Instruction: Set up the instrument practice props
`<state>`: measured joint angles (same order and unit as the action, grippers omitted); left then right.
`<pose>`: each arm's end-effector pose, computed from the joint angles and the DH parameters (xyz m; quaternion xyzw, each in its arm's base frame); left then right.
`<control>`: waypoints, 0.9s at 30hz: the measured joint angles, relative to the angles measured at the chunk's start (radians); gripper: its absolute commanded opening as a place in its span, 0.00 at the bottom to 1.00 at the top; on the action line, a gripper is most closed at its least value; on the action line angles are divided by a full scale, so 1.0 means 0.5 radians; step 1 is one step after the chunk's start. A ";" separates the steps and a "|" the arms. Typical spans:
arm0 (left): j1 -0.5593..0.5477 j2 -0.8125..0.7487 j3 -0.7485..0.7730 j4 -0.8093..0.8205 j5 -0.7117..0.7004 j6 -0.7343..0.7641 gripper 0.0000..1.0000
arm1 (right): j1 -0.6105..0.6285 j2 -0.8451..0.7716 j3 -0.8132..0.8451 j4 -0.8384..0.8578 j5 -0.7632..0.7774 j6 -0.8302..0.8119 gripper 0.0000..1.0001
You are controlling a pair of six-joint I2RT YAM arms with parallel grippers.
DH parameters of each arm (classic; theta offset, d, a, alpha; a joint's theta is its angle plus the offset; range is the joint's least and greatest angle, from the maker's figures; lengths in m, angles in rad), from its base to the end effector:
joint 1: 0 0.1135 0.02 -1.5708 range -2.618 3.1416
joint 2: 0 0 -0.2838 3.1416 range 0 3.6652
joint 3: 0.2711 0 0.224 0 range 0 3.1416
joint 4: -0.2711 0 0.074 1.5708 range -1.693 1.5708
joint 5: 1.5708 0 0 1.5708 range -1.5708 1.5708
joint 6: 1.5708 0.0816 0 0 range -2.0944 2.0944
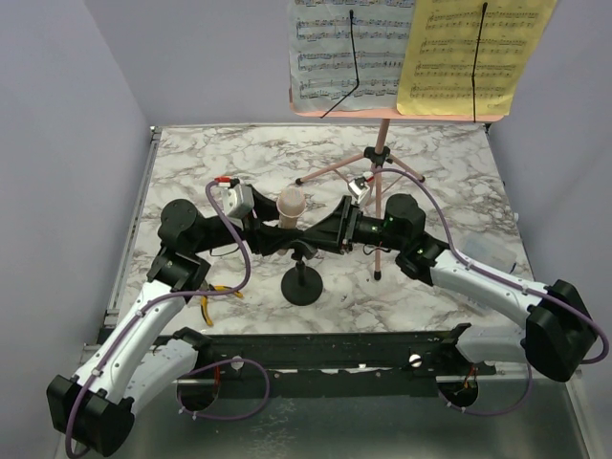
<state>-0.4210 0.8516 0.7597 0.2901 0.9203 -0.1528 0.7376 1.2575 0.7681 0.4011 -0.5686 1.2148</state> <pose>0.1327 -0.1306 0.3912 0.4164 0.5167 -0.4660 0.5852 0.1876 0.2298 0.3224 -0.0167 0.7327 0.6528 0.1917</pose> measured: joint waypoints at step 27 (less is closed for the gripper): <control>0.112 -0.831 -0.298 -0.163 -1.369 0.075 0.84 | 0.019 0.547 0.272 0.625 0.751 0.153 0.00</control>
<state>-0.3649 0.4362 0.6109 0.2089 0.2356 -0.1154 0.7471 1.5311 0.9039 0.7136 -0.1932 1.2915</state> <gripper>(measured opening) 0.843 0.490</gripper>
